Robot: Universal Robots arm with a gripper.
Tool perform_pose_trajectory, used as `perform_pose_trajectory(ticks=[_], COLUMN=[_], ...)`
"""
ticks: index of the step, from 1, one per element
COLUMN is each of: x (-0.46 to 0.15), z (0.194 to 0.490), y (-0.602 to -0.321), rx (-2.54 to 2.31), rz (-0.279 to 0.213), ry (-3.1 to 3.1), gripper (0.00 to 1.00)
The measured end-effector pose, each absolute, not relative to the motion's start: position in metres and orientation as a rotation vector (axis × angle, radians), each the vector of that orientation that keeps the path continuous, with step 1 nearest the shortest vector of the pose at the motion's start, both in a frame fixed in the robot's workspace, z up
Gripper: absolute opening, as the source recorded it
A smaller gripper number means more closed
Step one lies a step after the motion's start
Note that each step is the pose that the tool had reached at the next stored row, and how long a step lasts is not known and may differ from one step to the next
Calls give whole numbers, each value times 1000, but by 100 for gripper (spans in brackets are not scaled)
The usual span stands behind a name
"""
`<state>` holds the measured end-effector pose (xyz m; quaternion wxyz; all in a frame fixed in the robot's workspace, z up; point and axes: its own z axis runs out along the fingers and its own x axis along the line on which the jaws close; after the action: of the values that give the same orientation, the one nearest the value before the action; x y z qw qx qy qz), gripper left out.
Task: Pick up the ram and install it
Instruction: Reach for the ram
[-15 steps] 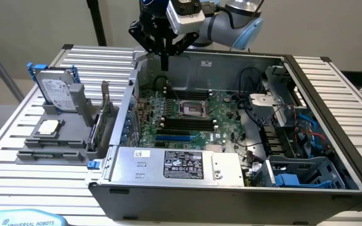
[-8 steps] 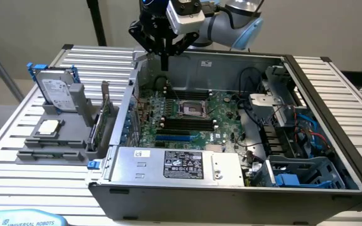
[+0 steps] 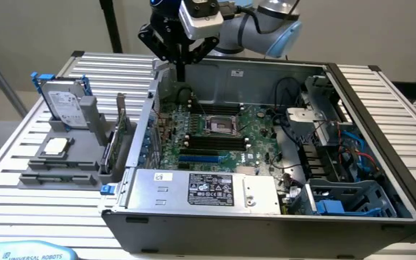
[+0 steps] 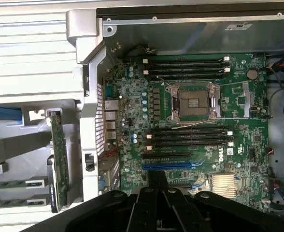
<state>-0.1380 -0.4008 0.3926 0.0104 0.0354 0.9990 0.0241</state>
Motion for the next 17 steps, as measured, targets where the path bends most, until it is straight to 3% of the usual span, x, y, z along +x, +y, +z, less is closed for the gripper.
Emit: perform_pose_trajectory(ticks=[17], x=[-215], z=[393], y=[-418], rx=[110], rz=[75], ry=[3118], gripper=[11])
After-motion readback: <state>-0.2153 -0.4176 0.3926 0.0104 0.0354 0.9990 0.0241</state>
